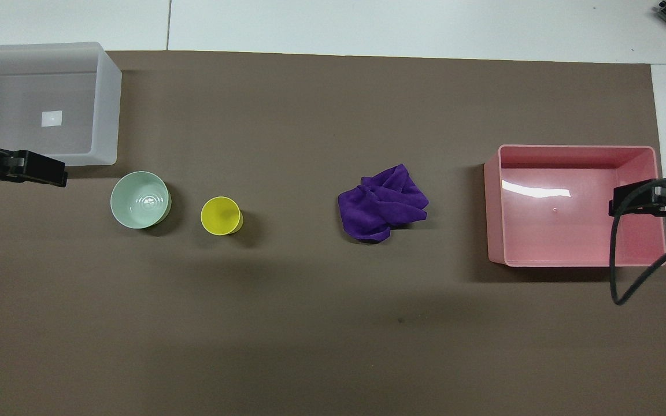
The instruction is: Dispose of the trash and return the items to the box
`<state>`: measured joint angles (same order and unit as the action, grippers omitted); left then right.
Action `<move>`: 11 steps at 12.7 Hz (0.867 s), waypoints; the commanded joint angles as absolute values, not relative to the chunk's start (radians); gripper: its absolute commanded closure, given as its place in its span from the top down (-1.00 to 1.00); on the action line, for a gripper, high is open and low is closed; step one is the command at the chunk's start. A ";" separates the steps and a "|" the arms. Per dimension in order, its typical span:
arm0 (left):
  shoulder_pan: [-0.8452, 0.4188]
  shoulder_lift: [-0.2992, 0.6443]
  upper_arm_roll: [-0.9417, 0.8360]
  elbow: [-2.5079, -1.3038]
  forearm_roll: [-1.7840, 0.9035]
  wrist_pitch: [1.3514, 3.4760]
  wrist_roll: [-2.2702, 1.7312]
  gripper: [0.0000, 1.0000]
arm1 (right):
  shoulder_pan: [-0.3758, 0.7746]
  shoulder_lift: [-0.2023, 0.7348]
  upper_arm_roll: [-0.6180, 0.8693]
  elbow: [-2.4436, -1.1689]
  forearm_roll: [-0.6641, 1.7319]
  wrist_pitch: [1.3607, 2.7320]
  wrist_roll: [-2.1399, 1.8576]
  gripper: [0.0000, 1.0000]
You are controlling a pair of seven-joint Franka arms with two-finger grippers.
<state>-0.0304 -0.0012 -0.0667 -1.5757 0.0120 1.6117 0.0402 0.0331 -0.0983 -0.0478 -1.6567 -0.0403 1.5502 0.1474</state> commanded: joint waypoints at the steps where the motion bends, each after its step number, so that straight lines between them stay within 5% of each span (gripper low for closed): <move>1: -0.028 -0.017 -0.067 -1.589 0.015 1.621 0.043 1.00 | 0.023 -0.124 -0.043 -1.681 -0.037 1.545 0.126 1.00; 11: 0.005 -0.014 -0.067 -1.682 -0.002 1.776 0.041 1.00 | 0.023 -0.123 -0.043 -1.681 -0.037 1.545 0.127 1.00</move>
<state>-0.0077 0.0010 -0.0633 -1.6137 0.0086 1.7016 0.0391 0.0331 -0.0983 -0.0478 -1.6567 -0.0403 1.5502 0.1474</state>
